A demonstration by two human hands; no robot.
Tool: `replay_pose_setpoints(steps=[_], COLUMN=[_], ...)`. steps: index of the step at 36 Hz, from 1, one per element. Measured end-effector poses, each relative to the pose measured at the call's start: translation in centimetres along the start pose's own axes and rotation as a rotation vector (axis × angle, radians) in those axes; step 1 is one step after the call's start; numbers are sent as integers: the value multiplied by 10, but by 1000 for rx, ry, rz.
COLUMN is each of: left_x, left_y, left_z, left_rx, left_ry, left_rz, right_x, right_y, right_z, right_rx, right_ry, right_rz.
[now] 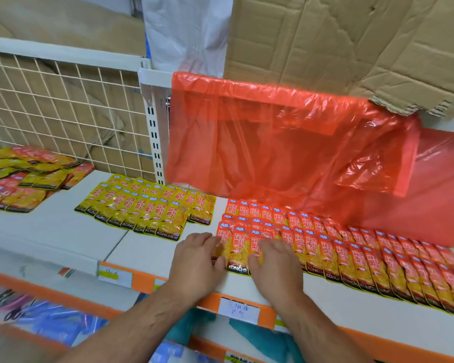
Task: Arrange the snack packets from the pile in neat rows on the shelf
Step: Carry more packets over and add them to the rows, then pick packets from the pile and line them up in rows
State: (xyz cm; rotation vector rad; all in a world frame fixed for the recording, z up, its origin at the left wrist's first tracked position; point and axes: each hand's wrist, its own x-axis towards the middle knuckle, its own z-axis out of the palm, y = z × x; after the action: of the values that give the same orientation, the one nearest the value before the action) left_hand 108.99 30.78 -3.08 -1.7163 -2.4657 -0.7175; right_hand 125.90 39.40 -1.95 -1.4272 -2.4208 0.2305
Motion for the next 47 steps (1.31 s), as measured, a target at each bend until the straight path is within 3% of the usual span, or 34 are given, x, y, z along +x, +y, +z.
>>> replay_pose_setpoints(steps=[9, 20, 26, 35, 39, 42, 47], left_x=[-38, -87, -101, -117, -126, -128, -123], left_y=[-30, -98, -152, -269, -318, -350, -391], left_z=[-22, -74, -104, -154, -172, -181, -191], left_rx=[119, 125, 96, 92, 99, 85, 120], left_ry=[1, 67, 84, 41, 103, 47, 131], left_rz=[-133, -353, -409, -363, -335, -358, -352], right_x=[-8, -20, -21, -22, -26, -26, -15], right_y=[-40, -138, -206, -329, -382, -415, -460], right_z=[14, 31, 45, 84, 99, 110, 124], right_rx=[16, 56, 57, 31, 46, 53, 49], right_ry=[-240, -305, -283, -306, -320, -341, -371], right_rz=[-260, -458, -505, -499, -502, -517, -544])
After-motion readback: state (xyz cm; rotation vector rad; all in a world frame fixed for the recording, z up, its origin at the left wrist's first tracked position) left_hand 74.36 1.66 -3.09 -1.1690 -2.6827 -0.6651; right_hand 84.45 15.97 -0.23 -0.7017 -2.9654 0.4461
